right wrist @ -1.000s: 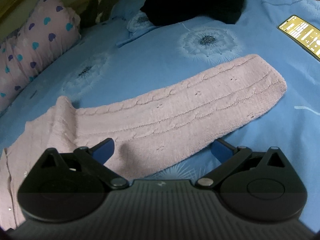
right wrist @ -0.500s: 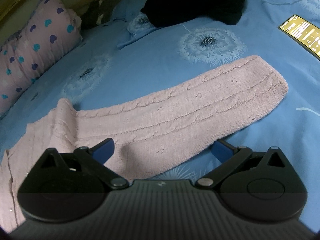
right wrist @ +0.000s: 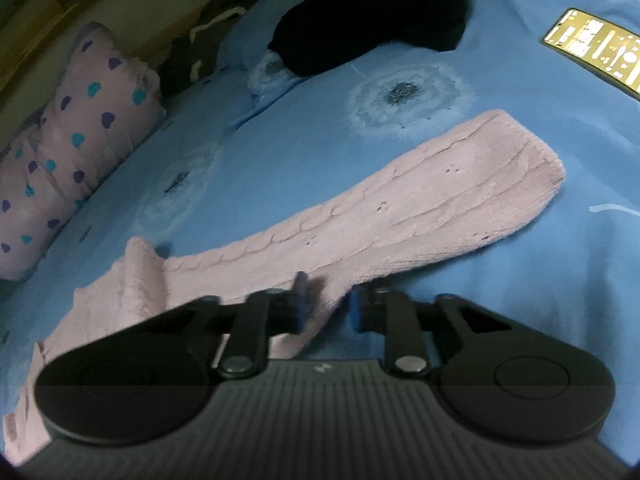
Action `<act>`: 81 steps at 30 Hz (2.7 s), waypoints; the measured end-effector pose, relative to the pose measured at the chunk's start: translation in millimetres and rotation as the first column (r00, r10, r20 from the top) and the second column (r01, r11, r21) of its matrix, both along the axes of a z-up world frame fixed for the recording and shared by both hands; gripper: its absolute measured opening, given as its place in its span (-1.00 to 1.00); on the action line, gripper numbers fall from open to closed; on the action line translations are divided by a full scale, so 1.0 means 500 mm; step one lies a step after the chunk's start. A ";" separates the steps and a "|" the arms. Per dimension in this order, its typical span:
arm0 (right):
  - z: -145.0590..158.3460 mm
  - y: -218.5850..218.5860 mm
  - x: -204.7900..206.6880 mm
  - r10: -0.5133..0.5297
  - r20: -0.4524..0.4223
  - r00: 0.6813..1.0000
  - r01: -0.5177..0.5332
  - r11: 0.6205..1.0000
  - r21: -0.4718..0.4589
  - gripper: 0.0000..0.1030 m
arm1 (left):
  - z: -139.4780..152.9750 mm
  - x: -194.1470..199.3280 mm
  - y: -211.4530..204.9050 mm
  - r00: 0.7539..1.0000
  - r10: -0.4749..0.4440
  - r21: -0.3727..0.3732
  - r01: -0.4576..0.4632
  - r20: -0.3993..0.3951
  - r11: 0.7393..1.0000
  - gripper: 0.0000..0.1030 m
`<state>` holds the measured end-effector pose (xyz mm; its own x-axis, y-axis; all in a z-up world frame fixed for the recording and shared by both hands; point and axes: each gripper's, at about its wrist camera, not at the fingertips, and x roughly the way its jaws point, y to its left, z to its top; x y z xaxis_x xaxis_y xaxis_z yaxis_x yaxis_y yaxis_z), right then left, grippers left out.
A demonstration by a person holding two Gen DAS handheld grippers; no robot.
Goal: Fold small clothes
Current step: 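Close the right gripper on the sleeve cuff and lift it, then carry the cuff across the cardigan body and open the right gripper, then move the left gripper to the cuff of the other sleeve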
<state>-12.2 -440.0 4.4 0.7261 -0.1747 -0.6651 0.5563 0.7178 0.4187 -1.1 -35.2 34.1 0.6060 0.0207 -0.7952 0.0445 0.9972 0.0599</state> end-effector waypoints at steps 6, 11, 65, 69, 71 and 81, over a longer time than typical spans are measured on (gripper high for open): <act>0.015 0.010 -0.003 0.027 0.052 0.998 -0.025 0.999 -0.040 -0.75 | 0.013 -0.004 0.007 1.000 0.003 -0.005 -0.002 0.012 1.000 1.00; 0.032 0.014 -0.006 0.040 0.111 0.993 -0.033 0.998 -0.060 -0.80 | 0.024 -0.003 0.019 1.000 0.008 0.000 -0.008 0.022 1.000 1.00; 0.041 0.644 0.179 0.788 -0.003 0.616 -0.752 0.587 -0.302 -0.38 | 0.036 0.025 0.265 0.979 0.195 -0.021 -0.194 0.058 0.981 1.00; 0.048 0.646 0.157 0.797 0.007 0.604 -0.763 0.582 -0.281 0.12 | 0.045 0.013 0.254 0.981 0.184 -0.024 -0.183 0.068 0.983 1.00; 0.052 0.648 0.146 0.798 0.006 0.603 -0.766 0.581 -0.276 0.16 | 0.050 0.008 0.250 0.981 0.179 -0.025 -0.177 0.072 0.984 1.00; 0.081 0.588 0.072 0.795 0.042 0.605 -0.781 0.602 -0.167 0.17 | 0.083 -0.008 0.214 0.986 0.134 -0.010 -0.133 0.104 0.991 1.00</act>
<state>23.9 -146.1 45.1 0.6805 0.4268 -0.5957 -0.2899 0.9034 0.3160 -5.0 71.8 75.7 0.6772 0.1046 -0.7283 -0.0954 0.9940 0.0541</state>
